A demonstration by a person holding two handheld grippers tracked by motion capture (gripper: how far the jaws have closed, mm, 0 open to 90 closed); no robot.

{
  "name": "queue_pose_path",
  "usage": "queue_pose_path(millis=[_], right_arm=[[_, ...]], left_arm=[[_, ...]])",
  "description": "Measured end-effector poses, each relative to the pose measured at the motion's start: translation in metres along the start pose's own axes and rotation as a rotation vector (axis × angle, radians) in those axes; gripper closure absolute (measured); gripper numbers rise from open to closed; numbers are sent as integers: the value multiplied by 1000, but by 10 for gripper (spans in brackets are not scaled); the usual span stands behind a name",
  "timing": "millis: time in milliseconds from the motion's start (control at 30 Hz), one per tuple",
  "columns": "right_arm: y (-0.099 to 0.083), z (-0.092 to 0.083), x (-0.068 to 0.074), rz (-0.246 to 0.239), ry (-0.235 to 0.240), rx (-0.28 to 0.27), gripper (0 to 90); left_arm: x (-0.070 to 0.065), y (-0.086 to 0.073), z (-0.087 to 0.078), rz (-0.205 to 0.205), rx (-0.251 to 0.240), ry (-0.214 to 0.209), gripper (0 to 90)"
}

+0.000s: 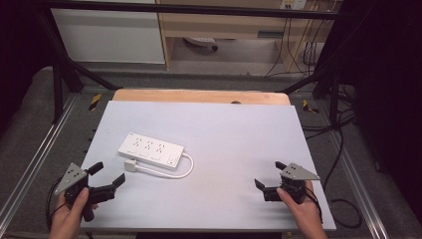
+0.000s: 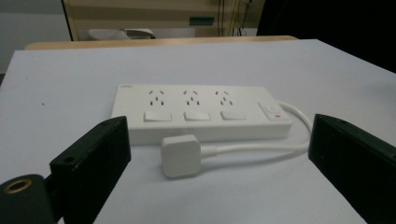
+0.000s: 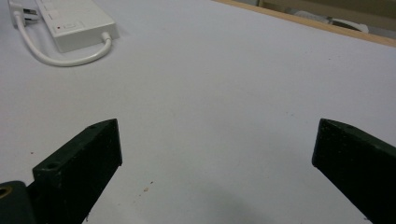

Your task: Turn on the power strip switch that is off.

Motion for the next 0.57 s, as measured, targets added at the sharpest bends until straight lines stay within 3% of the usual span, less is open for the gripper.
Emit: queue_pose_path(millis=[267,433,567], right_arm=[[0,0,-1,1,-2,1,21],[0,0,-2,2,-5,4,21],[-1,1,-3,4,-20,8,18]], left_arm=[[-8,-12,13,42,80,-50,64],[-16,-19,22,87,170,-82,73],[-18,-18,23,92,165,-85,71]])
Point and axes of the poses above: each handheld gripper's, and its own axes: z roughly forward along the jaws, y roughly out of its top, x roughly to its left, the point moved 1 cm from there along z, roughly forward along the jaws, and after that the axes turned 10 degrees about z, right-handed, at the moved point
